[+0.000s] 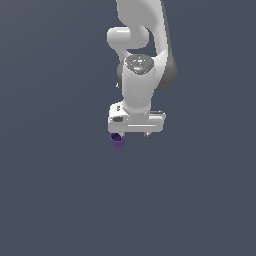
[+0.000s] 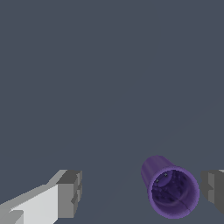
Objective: Pick up the object and move it to a goal position.
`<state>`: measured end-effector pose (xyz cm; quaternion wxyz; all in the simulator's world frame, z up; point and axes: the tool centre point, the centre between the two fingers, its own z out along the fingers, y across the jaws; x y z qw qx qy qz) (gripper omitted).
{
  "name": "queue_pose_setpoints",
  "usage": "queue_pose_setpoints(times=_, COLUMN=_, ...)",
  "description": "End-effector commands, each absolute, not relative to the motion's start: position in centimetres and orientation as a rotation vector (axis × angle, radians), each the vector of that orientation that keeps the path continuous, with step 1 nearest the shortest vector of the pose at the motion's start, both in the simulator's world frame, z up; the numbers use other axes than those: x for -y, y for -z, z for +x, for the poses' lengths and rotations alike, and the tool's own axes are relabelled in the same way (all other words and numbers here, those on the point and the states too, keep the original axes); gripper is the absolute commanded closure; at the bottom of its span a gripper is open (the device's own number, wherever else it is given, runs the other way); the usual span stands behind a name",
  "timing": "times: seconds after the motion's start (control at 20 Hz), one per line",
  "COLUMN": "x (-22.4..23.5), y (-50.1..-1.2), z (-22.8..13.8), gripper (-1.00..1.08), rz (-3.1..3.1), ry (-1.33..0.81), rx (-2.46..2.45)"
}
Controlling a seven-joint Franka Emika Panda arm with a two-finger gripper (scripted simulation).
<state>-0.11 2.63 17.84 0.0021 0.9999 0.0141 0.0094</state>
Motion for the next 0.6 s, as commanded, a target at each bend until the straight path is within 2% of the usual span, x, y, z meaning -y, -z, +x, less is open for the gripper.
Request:
queue_pose_setpoints(times=0.0, x=-2.63, y=-17.85, z=-0.11, gripper=-0.2, rz=3.137, ry=-0.03, rx=-0.044)
queue_pose_setpoints(times=0.55, x=-2.26, y=-18.2, z=0.01, gripper=-0.2, rz=3.141, ry=-0.045, rx=-0.054)
